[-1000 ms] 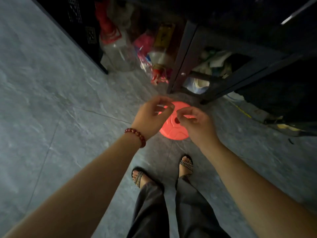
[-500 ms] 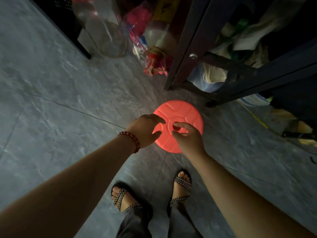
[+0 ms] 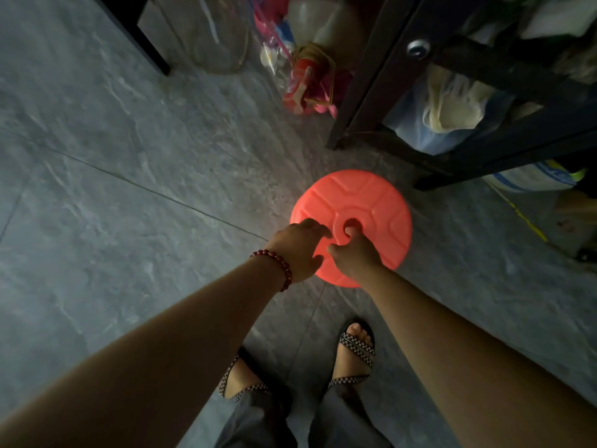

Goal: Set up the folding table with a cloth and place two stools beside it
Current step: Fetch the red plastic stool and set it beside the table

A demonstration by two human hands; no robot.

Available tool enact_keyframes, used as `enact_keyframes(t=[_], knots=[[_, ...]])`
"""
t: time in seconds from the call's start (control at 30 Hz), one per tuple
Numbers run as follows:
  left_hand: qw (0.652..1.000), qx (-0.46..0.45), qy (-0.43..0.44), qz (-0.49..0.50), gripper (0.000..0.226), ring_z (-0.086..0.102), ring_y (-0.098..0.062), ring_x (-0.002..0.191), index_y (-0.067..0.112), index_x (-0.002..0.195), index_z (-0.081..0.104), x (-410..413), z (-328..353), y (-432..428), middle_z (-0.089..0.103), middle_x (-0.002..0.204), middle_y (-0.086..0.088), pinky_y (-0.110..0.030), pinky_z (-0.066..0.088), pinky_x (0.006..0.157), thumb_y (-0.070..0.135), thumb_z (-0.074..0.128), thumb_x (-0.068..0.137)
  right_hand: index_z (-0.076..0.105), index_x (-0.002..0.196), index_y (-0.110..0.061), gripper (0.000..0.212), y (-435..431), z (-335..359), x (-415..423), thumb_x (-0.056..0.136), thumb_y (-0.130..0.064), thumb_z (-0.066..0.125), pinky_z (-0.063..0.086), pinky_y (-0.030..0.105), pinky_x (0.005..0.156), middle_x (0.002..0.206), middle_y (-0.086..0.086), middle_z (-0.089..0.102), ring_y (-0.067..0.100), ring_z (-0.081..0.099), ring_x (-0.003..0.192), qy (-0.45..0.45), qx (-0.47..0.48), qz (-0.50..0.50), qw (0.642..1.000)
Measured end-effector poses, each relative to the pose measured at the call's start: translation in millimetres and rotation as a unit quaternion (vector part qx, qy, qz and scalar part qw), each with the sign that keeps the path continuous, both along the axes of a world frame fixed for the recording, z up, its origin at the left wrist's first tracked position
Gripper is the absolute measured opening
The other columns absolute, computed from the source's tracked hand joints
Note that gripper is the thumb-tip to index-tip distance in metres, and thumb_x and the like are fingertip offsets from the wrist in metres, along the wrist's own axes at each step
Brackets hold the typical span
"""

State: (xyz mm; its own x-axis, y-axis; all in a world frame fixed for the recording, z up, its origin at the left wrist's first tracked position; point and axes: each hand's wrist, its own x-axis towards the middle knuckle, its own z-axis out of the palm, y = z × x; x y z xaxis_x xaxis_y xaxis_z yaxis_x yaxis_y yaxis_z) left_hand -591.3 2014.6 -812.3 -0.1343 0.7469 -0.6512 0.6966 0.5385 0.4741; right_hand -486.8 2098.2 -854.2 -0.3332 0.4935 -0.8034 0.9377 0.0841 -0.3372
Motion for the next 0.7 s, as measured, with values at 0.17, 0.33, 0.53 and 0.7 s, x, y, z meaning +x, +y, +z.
enact_keyframes(t=[0.17,0.33,0.53,0.7], knots=[[1.000,-0.006,0.010,0.010,0.045,0.049,-0.024,0.117,0.024,0.132,0.045,-8.9,10.3,-9.5,0.044,0.135,-0.002,-0.038,0.042,0.097,0.025,0.055,0.087,0.047,0.129,-0.006,0.046,9.5,1.1,-3.6,0.087,-0.022,0.058,0.040,0.030,0.084,0.120,0.018,0.058,0.029,0.056,0.109,-0.029,-0.045,-0.021,0.998],[1.000,0.006,0.016,0.026,0.045,0.048,-0.024,0.119,0.025,0.131,0.046,-13.3,24.2,-11.5,0.042,0.137,-0.002,-0.037,0.041,0.099,0.025,0.055,0.087,0.055,0.121,-0.004,0.047,4.4,17.2,2.0,0.084,-0.031,0.065,0.041,0.030,0.090,0.127,0.015,0.059,0.030,0.054,0.117,-0.032,-0.024,0.017,0.999],[0.998,0.014,0.047,0.037,0.044,0.043,-0.024,0.123,0.026,0.130,0.048,-18.8,65.7,-16.8,0.040,0.137,-0.002,-0.035,0.037,0.102,0.027,0.055,0.087,0.055,0.127,-0.005,0.064,-5.1,69.4,-3.9,0.077,-0.042,0.073,0.040,0.029,0.097,0.130,0.011,0.059,0.025,0.053,0.121,0.017,0.009,-0.004,1.000],[0.995,0.023,0.063,0.069,0.044,0.041,-0.027,0.123,0.026,0.130,0.049,-30.2,130.4,-20.5,0.032,0.142,-0.002,-0.033,0.036,0.101,0.026,0.056,0.087,0.058,0.116,-0.006,0.056,-8.8,134.3,-15.5,0.076,-0.041,0.074,0.040,0.029,0.090,0.121,0.010,0.063,0.026,0.056,0.113,0.050,0.037,0.025,0.998]])
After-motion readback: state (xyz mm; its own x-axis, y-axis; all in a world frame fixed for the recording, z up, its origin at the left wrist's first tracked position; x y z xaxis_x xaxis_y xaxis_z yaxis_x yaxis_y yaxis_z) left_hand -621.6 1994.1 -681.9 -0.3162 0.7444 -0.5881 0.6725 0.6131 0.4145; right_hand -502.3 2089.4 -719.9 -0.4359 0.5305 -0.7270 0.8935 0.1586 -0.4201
